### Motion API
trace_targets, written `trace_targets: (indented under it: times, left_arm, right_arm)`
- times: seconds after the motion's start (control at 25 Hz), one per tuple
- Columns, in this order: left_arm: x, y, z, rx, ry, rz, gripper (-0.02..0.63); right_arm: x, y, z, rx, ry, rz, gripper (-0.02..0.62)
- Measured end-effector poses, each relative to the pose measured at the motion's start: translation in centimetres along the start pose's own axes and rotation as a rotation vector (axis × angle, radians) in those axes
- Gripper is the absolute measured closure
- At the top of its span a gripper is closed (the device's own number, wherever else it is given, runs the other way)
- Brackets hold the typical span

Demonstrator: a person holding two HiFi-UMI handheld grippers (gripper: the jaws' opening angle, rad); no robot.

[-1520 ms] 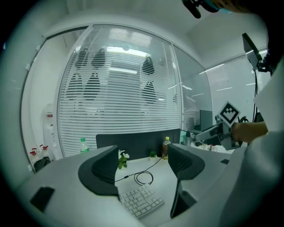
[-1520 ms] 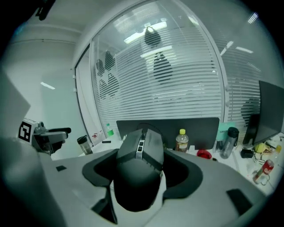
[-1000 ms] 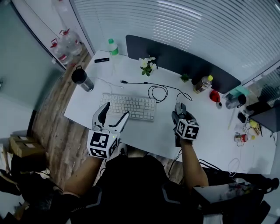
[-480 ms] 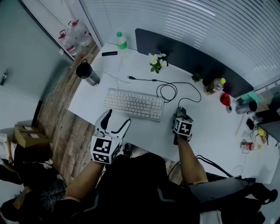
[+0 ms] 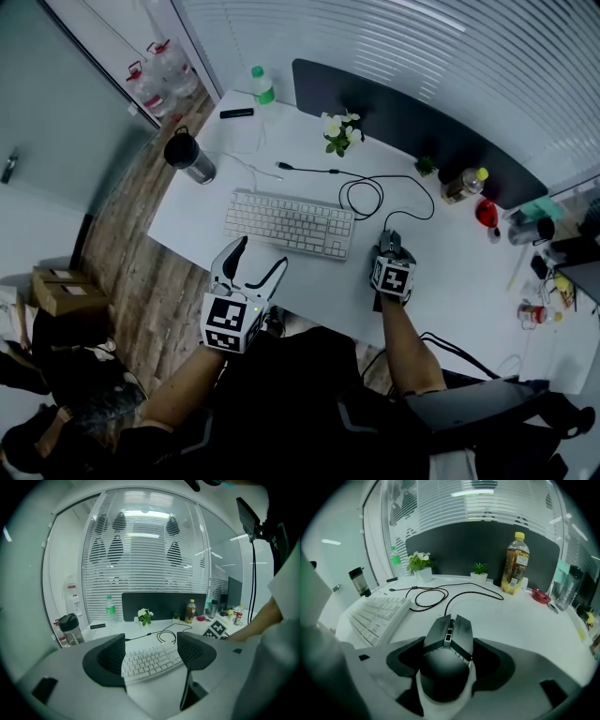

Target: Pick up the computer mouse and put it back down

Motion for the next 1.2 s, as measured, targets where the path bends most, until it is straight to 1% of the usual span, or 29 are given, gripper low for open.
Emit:
trace_targets:
  times: [0.12,0.28,0.32,0.36,0.44,0.6,0.8,0.88,1.08,1.2]
  left_arm:
    - [0.1,0.1,0.2,-0.001,-0.01,0.005,0.245]
    - [0.2,0.6,0.2,-0.008,-0.024,0.014,0.245]
    - [0.2,0.9,0.2,-0.014,-0.031,0.021,0.245]
    - [0.2,1.2,0.3,-0.022,-0.04,0.029,0.245]
    - [0.3,2.0,0.4,-0.039,-0.059,0.038,0.245]
    - [-0.1,3.2,1.4,-0.066,-0.119,0.039,0.245]
    - [-1.9,5.8,2.9,-0.121,-0.217,0.043,0.245]
    - [-2.6,7.1,3.3,-0.152,-0.25,0.043,0.245]
    - [-3.8,10.5,2.9,-0.248,-0.303,0.064,0.245]
    - [-4.7,12.0,2.3,-0.279,-0.343,0.062,0.245]
  right_arm:
    - [0.1,-0.1,0.1,-0.011,0.003,-0.002,0.29]
    - [0.0,-0.3,0.1,0.013,0.024,-0.022,0.28]
    - [0.0,-0.1,0.0,0.017,0.034,-0.022,0.227]
    - [0.1,0.1,-0.3,0.015,0.043,-0.02,0.187]
    - [0.5,1.0,-1.3,-0.009,0.054,-0.016,0.187]
    - [1.8,3.7,-5.3,-0.09,0.077,-0.027,0.195]
    - [3.0,7.8,-12.3,-0.234,0.096,-0.039,0.226]
    - [3.4,9.2,-15.4,-0.294,0.09,-0.045,0.256]
    - [5.1,11.5,-23.2,-0.435,0.076,-0.072,0.285]
    - [6.0,12.3,-27.3,-0.511,0.052,-0.08,0.302]
Point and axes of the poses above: the fingertips, and each gripper's own axes: z forward along the fingers, x to its left, y out of its top, the point moved 5 cm from there along -z, backward along the fingers, and after that the axes turned 12 degrees about y, right-handed, at the moved point
